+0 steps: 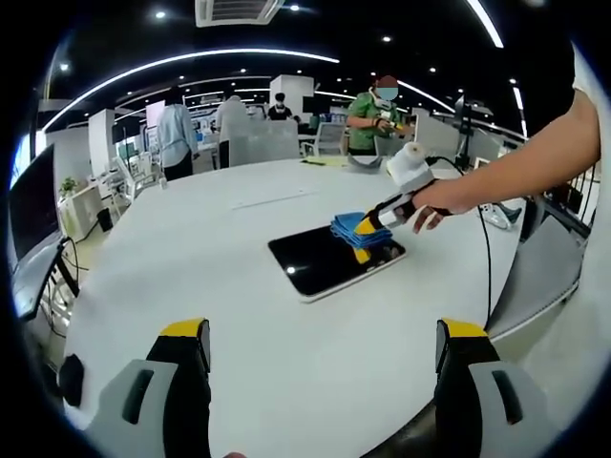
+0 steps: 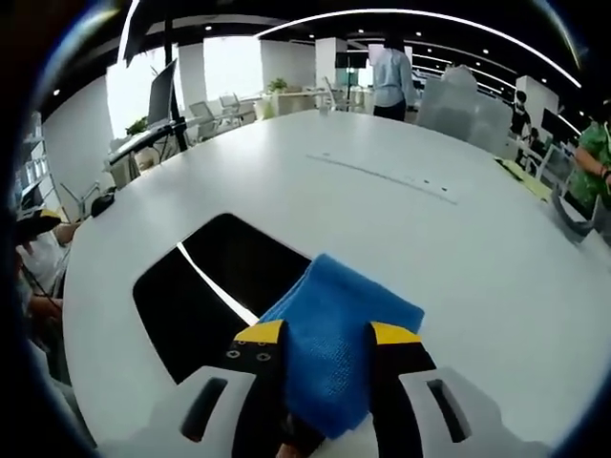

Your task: Wipe the mirror surface with the cleaning cloth until all visible marks leave the cleaned area.

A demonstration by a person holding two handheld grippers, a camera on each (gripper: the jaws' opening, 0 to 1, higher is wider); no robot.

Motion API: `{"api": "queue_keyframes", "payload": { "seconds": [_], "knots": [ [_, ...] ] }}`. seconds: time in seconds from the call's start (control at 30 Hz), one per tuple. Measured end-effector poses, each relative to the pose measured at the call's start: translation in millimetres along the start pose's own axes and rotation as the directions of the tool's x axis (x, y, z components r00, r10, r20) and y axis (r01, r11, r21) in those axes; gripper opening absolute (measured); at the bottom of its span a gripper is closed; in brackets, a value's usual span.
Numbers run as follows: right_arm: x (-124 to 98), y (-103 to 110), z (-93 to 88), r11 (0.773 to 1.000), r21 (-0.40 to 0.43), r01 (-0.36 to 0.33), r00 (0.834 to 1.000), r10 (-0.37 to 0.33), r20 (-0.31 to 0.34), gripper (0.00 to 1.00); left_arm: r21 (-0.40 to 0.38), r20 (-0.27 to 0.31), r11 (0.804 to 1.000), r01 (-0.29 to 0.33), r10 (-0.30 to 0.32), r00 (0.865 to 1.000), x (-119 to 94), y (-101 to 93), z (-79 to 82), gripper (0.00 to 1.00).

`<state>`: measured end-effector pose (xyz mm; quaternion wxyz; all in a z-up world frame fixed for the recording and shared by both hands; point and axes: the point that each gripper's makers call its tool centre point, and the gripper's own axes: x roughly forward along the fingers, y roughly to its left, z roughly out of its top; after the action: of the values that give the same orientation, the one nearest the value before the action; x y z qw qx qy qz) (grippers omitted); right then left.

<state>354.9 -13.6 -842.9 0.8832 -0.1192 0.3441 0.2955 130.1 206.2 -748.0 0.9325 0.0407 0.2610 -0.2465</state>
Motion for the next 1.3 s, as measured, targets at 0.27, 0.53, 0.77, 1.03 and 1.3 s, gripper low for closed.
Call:
{"api": "queue_keyframes", "payload": {
  "seconds": [0.27,0.53,0.77,1.03,1.3],
  "knots": [
    [4,0,2.3,0.999,0.002,-0.035,0.999,0.035,0.018,0.31,-0.005,-0.003,1.000,-0.001,0.001,1.000,1,1.3,-2.5,0.99],
    [4,5,5.5,0.999,0.000,-0.037,0.999,0.037,0.026,0.31,-0.015,0.000,1.000,-0.007,0.007,1.000,0,5.5,-2.6,0.99],
    [10,4,7.8,0.999,-0.002,-0.035,0.999,0.035,0.021,0.31,-0.019,0.005,1.000,-0.014,0.014,1.000,-1,9.2,-3.2,0.99],
    [14,10,11.2,0.999,-0.004,-0.036,0.999,0.036,0.014,0.31,-0.023,0.010,1.000,-0.015,0.015,1.000,-1,10.7,-2.3,0.99],
    [19,11,13.3,0.999,-0.008,-0.039,0.999,0.039,0.008,0.31,-0.019,0.010,1.000,-0.018,0.018,1.000,-3,12.6,-3.0,0.99]
  ]
}}
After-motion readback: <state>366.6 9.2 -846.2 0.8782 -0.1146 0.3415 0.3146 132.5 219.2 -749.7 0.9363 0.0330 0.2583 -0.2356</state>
